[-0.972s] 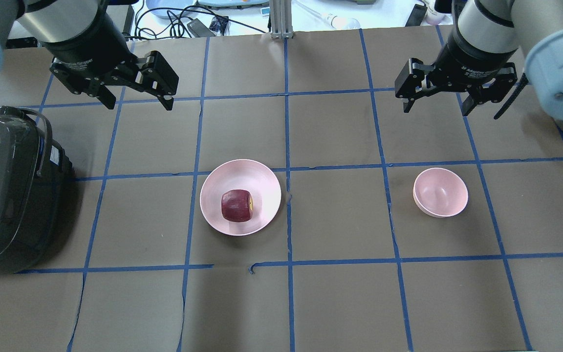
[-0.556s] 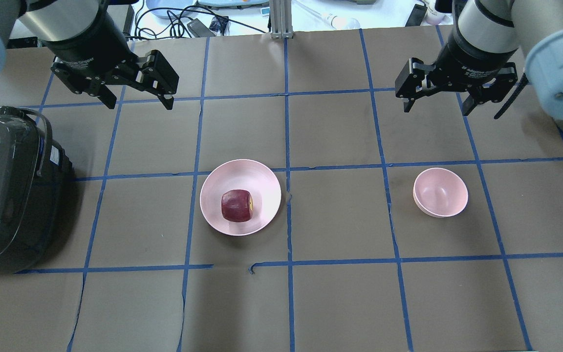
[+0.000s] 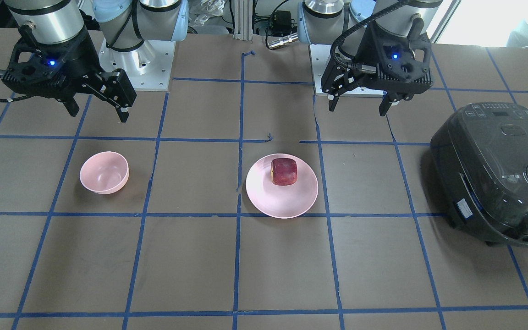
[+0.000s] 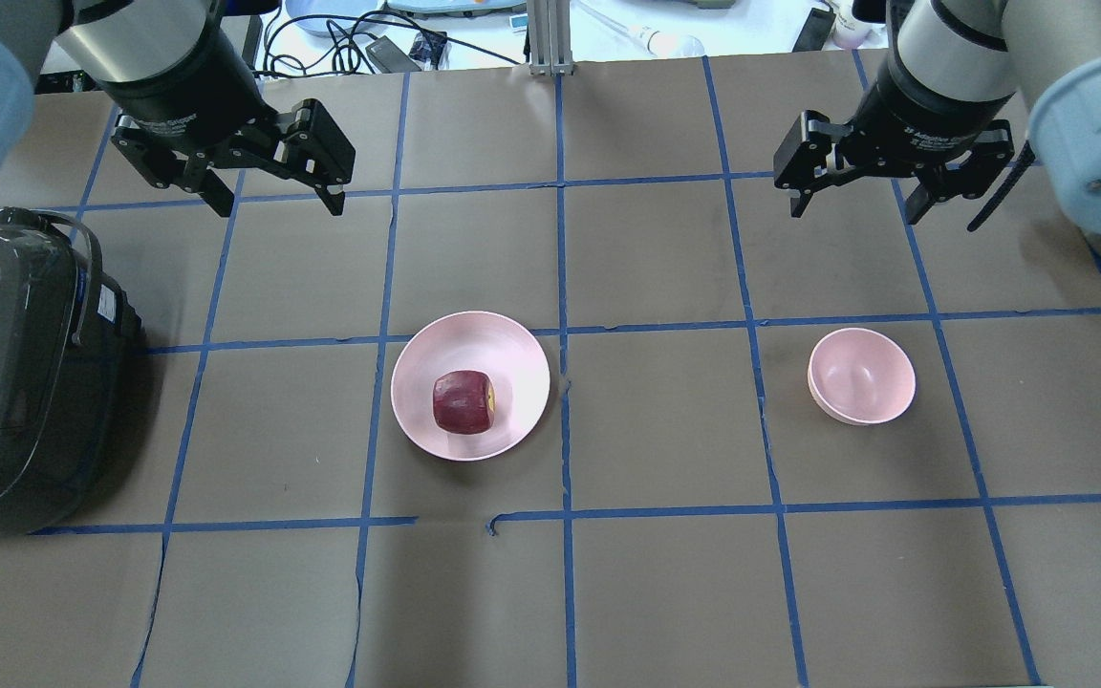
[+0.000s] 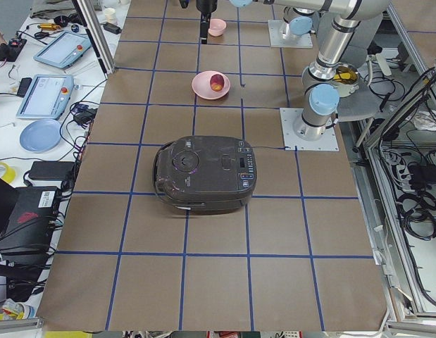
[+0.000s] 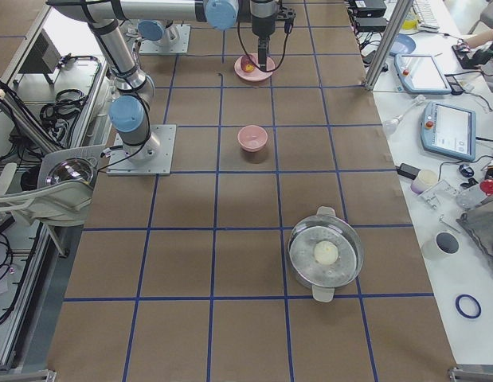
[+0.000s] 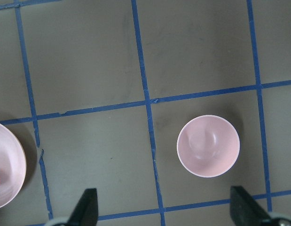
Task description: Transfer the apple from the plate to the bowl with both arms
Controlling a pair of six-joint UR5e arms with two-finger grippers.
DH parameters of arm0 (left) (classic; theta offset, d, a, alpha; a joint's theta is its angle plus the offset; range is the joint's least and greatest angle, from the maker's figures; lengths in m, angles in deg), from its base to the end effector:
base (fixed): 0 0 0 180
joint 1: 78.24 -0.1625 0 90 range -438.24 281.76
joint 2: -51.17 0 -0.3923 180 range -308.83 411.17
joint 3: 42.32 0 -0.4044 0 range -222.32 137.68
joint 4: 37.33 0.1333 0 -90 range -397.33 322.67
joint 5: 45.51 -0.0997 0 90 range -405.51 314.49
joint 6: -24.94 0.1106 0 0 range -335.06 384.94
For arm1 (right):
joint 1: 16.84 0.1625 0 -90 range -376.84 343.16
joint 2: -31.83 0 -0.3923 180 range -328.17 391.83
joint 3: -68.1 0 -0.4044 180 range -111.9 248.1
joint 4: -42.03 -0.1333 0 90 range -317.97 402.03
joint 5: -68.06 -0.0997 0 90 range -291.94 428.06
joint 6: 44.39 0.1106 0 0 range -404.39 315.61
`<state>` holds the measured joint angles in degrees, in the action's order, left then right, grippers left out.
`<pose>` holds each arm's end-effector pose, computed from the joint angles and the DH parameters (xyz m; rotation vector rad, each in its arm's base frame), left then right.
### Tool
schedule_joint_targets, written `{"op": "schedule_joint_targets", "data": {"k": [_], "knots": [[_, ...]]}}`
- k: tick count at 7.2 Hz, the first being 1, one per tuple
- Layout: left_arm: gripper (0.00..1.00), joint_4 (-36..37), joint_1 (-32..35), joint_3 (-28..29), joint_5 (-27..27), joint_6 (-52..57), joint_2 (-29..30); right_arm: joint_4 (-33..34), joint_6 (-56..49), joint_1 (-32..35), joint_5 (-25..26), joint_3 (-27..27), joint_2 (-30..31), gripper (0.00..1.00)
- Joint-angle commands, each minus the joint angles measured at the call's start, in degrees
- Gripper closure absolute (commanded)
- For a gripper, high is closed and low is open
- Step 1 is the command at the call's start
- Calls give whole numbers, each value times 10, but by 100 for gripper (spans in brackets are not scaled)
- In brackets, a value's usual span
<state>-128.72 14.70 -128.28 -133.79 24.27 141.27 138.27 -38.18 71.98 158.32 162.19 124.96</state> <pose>-0.1625 -0.5010 0.4766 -0.0626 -3.1088 0.0677 0.1226 -0.4950 0.4465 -0.2025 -3.1312 0.1449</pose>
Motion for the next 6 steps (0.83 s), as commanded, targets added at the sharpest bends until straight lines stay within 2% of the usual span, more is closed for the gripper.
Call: {"op": "schedule_joint_targets", "data": {"k": [1, 2, 4, 5, 6], "knots": [[0, 9, 5, -27, 8, -69, 30, 14, -36, -41, -7, 6, -25, 0], [0, 26, 9, -64, 8, -103, 45, 17, -111, -81, -9, 7, -38, 0], [0, 163, 52, -145, 8, -172, 71, 19, -241, -151, -10, 7, -87, 0], [0, 204, 63, -179, 8, -194, 89, 41, -265, -167, -17, 21, -123, 0], [0, 256, 69, -211, 9, -202, 105, 88, -297, -177, -30, 59, -139, 0]]}}
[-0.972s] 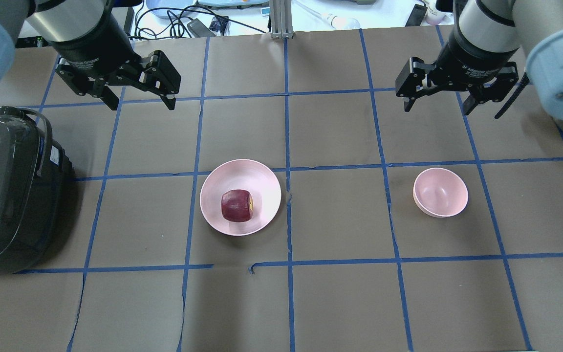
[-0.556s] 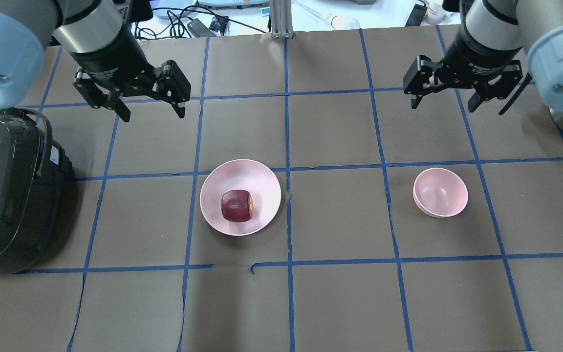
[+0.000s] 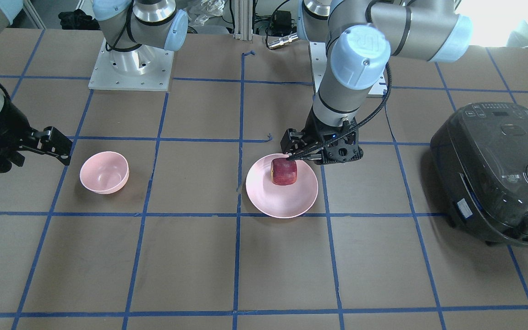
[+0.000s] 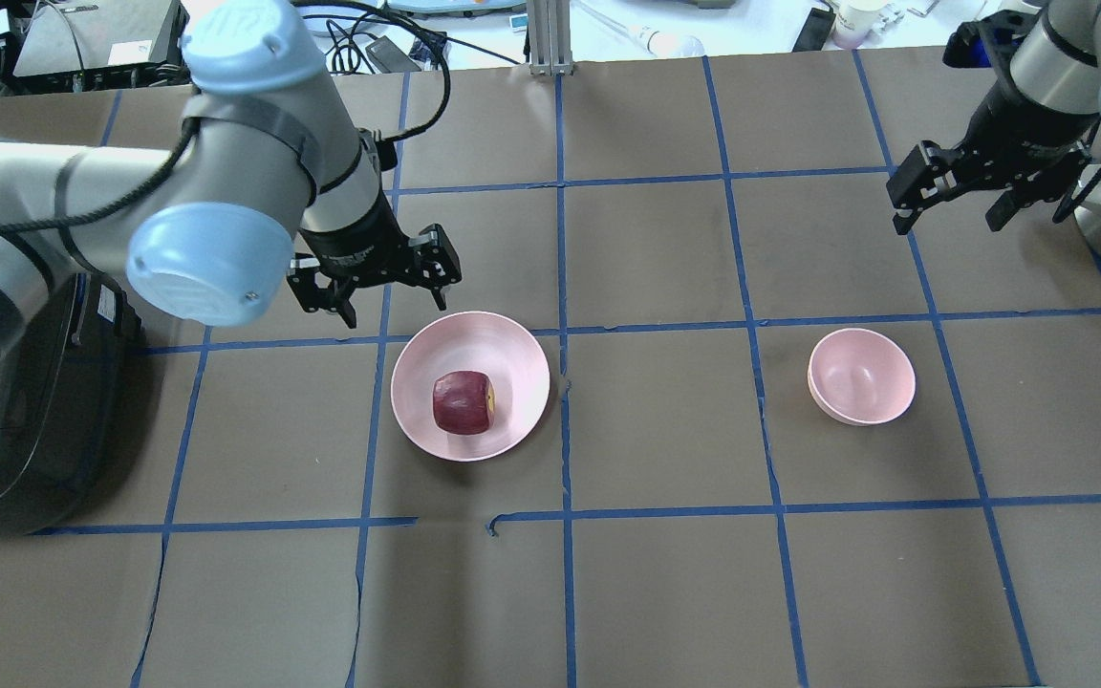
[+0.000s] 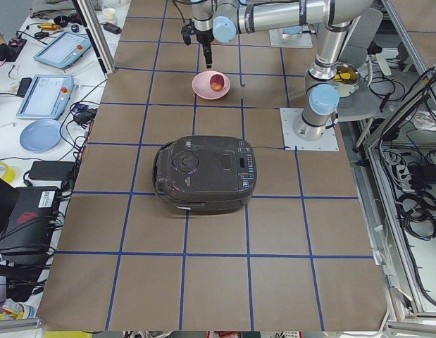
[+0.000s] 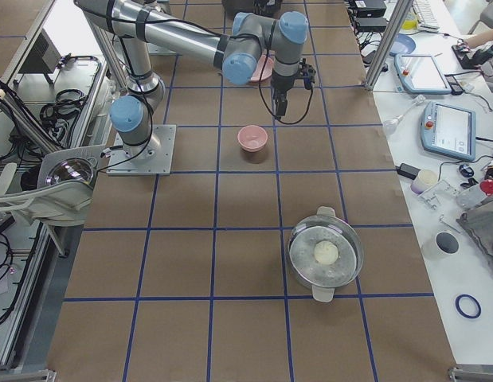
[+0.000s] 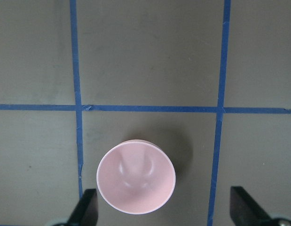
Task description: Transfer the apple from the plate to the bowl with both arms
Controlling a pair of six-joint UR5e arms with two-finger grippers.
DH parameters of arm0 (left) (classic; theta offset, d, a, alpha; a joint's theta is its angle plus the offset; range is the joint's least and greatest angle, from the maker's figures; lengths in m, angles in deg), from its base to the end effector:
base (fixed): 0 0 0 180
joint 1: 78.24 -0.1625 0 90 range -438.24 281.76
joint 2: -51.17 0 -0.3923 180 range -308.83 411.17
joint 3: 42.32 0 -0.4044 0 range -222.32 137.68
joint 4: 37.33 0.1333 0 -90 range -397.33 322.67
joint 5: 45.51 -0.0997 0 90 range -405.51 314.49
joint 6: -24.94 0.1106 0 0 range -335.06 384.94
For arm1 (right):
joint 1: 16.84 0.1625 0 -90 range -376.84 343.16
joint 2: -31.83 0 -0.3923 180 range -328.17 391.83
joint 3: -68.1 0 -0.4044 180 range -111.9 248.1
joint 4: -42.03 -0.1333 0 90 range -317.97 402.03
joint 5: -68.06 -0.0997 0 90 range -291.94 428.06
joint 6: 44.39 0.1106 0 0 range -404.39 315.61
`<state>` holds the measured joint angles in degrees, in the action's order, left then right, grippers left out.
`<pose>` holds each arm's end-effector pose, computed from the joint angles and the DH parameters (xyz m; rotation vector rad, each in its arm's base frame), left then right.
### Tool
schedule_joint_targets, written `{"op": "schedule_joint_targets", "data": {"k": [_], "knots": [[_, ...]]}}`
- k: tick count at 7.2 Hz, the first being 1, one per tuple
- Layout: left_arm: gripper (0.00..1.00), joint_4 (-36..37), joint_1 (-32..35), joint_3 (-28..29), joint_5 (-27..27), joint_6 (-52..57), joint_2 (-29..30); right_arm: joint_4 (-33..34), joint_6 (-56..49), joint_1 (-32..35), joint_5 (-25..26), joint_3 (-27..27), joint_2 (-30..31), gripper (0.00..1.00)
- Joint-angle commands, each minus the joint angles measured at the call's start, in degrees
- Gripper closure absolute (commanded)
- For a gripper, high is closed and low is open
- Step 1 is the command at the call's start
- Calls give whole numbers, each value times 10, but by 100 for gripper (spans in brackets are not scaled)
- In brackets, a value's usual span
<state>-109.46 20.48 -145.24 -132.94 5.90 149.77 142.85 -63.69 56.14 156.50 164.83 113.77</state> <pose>-0.2166 -0.5003 0.2854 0.2820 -3.0985 -0.1130 -0.0271 -0.5542 0.3305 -0.0601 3.0923 0.0887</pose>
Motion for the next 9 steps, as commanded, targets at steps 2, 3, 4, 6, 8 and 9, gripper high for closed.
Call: {"op": "schedule_joint_targets", "data": {"k": [2, 3, 4, 6, 8, 9], "knots": [[0, 141, 45, -80, 0, -35, 60, 184, -50, -24, -21, 163, -28, 0], [0, 154, 52, -80, 0, -39, 75, 226, -49, -24, -17, 211, -29, 0], [0, 155, 52, -82, 0, -31, 84, 241, -48, -33, -11, 228, -29, 0], [0, 154, 52, -86, -4, -14, 102, 243, -46, -36, -10, 230, -67, 0], [50, 154, 51, -84, -7, 11, 102, 241, -43, -36, -15, 227, -70, 90], [75, 157, 51, -83, -7, 11, 100, 239, -43, -36, -10, 224, -67, 100]]}}
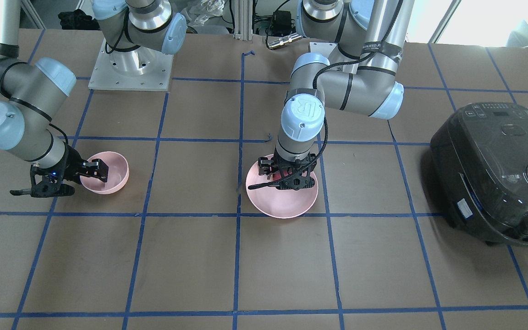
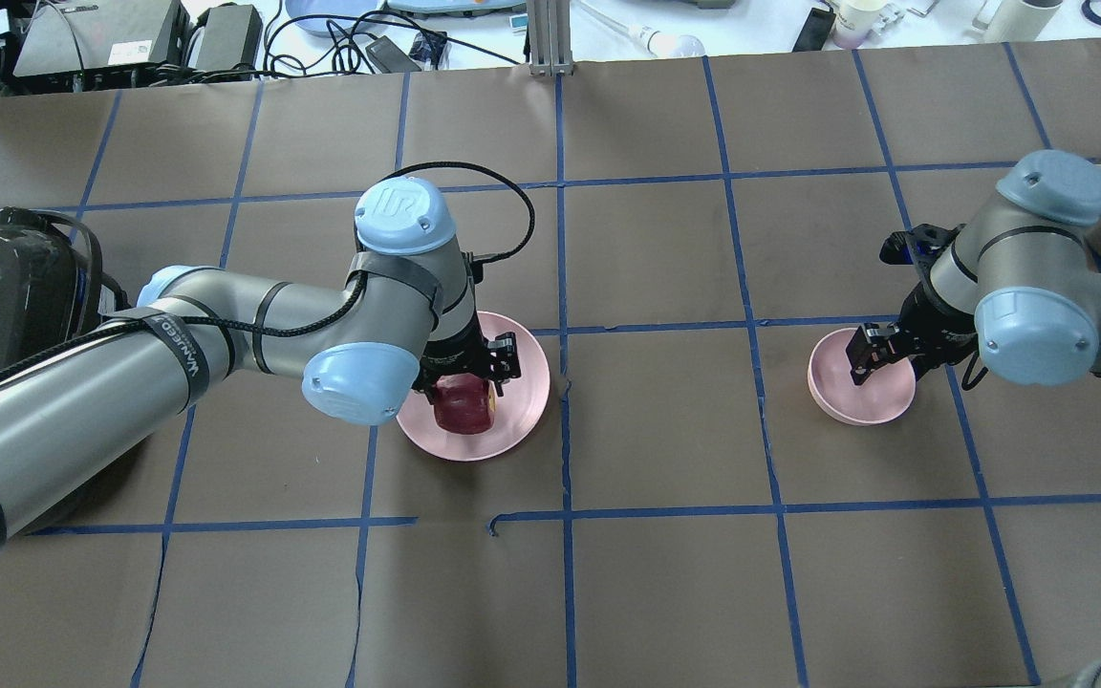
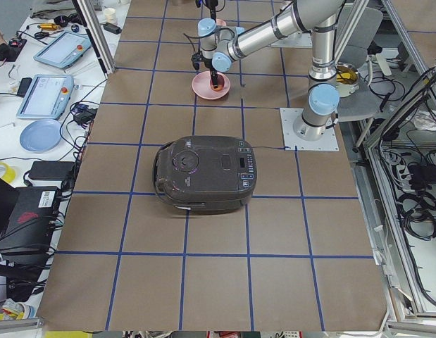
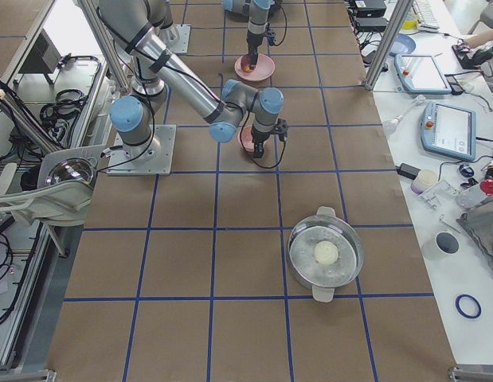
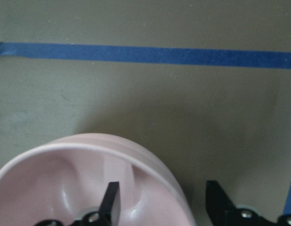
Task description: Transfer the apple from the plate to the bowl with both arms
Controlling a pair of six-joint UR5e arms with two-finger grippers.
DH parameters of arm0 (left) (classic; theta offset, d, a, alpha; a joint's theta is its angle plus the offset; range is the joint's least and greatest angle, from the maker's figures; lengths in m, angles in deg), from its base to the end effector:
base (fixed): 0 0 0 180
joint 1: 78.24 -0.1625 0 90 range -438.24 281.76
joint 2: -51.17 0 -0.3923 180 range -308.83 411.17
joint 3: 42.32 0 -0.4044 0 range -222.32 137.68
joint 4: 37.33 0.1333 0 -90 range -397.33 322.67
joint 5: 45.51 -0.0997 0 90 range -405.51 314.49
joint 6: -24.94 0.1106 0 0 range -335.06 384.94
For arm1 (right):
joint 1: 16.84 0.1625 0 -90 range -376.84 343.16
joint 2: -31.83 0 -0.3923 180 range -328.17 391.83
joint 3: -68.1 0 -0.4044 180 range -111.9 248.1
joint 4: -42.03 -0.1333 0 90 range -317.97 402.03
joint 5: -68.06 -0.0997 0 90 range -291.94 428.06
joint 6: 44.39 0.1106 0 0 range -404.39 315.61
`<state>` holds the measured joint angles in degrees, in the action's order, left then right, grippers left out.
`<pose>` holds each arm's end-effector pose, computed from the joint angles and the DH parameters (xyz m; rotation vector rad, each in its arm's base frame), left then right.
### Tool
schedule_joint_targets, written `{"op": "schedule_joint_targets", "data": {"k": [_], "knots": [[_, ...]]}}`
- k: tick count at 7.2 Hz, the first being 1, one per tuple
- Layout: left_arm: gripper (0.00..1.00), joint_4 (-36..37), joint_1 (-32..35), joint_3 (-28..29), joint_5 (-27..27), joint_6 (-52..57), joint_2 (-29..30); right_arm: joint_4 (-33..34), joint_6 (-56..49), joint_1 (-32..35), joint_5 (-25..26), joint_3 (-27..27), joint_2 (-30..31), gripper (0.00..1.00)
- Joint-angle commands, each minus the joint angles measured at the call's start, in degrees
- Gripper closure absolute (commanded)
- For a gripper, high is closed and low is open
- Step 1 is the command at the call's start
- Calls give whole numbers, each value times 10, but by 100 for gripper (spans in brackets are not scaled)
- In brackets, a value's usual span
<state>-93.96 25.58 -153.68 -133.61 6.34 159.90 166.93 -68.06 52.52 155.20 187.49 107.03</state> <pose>-0.2576 -0.4736 0.1521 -0.1338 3.1320 0.1912 -0.0360 -0.4895 0.1348 -0.0739 3.0270 0.1993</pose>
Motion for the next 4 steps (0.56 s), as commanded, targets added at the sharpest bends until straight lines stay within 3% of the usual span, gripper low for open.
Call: {"op": "schedule_joint_targets", "data": {"k": [1, 2, 4], "knots": [[91, 3, -1, 5, 0, 8, -6, -6, 2, -1, -1, -10, 0, 100], [100, -1, -2, 25, 1, 7, -11, -8, 1, -1, -10, -25, 1, 100], [100, -49, -2, 88, 5, -3, -12, -53, 28, 5, -57, -68, 5, 100]]}}
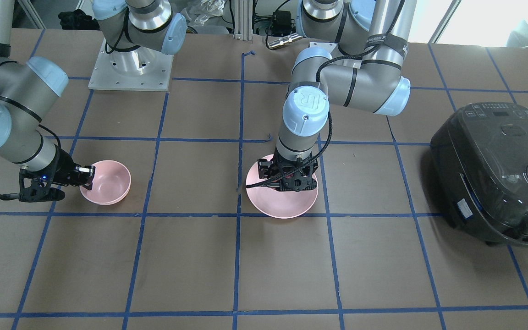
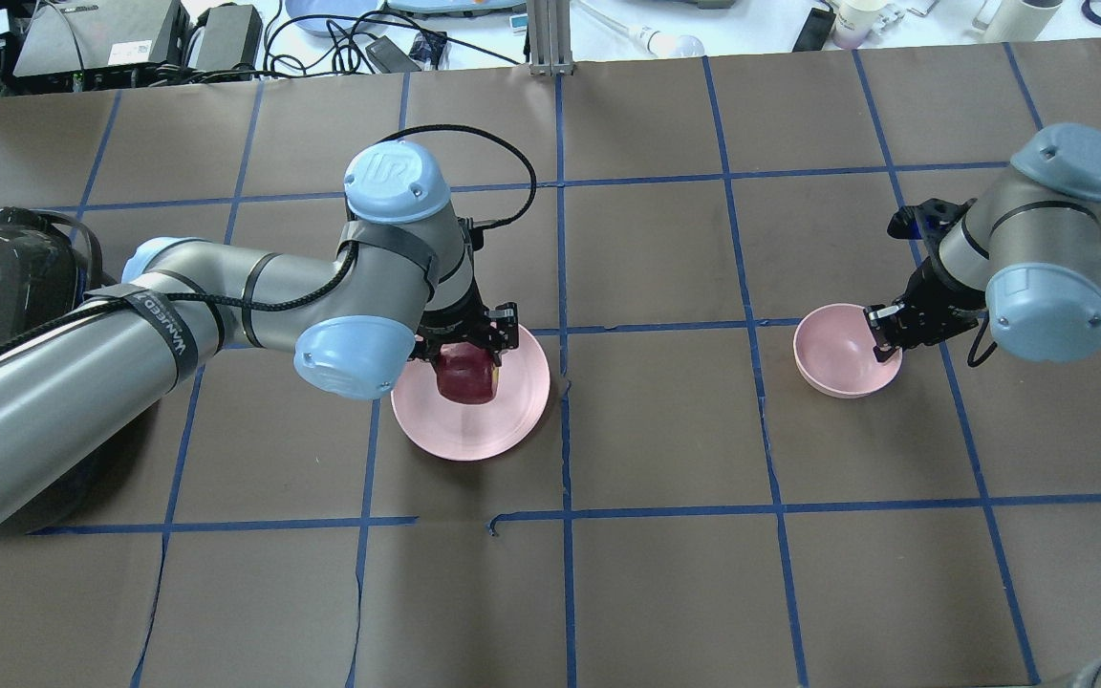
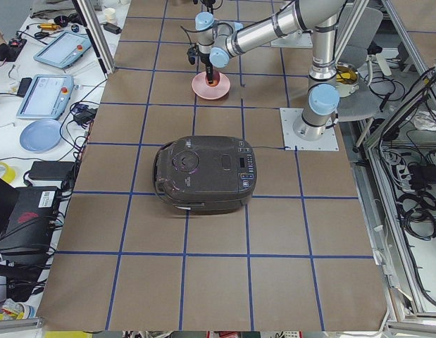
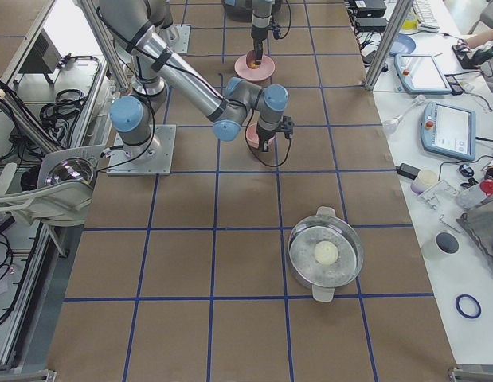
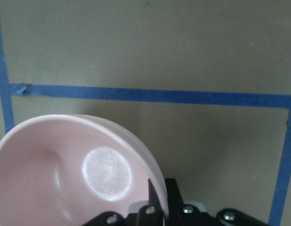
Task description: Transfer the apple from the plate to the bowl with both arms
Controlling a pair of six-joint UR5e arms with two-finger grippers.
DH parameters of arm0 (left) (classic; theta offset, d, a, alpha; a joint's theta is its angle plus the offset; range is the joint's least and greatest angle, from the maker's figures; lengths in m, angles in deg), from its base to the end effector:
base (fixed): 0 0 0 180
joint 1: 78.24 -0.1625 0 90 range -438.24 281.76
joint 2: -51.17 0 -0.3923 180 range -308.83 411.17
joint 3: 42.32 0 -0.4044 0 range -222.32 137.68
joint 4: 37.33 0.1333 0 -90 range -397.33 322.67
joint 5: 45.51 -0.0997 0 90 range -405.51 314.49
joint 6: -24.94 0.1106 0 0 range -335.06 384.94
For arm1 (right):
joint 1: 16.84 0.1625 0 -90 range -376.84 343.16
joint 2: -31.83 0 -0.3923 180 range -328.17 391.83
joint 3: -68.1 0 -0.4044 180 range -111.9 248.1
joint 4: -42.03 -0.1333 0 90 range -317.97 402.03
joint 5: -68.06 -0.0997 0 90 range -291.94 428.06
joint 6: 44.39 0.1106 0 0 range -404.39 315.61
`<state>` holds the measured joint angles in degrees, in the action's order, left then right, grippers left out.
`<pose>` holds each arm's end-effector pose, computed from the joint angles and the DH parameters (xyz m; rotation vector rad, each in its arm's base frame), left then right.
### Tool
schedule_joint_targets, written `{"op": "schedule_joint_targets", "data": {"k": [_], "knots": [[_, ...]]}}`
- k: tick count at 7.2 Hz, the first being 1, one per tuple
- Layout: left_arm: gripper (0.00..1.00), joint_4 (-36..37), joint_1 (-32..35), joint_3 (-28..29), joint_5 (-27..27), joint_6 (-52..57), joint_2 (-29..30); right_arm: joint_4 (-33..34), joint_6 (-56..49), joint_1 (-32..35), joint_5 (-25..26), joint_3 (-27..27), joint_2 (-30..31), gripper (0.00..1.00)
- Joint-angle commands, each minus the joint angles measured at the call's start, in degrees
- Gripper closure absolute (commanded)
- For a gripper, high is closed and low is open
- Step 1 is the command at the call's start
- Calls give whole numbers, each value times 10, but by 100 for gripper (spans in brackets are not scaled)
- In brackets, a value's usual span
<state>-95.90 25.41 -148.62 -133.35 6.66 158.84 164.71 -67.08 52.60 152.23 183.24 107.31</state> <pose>-0.2632 -0.5012 0.1955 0.1272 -3.1139 -0.0826 -0.0386 -0.5145 0.1628 -0.0464 2.9998 0.1138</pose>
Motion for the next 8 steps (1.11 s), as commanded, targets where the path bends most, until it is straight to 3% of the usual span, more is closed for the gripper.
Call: {"op": "schedule_joint_targets", "data": {"k": [1, 2, 5, 6, 8], "knots": [[100, -56, 0, 66, 3, -8, -1, -45, 52, 10, -52, -35, 6, 100], [100, -68, 0, 89, 11, -14, 0, -45, 60, 40, -94, -33, 6, 100], [100, -80, 7, 118, 43, -146, 4, -26, 159, 166, -108, -11, 5, 100], [100, -79, 15, 119, 43, -193, 5, -21, 200, 178, -117, -9, -3, 100], [100, -70, 27, 123, 96, -274, 11, -21, 211, 188, -149, 2, -3, 100]]}}
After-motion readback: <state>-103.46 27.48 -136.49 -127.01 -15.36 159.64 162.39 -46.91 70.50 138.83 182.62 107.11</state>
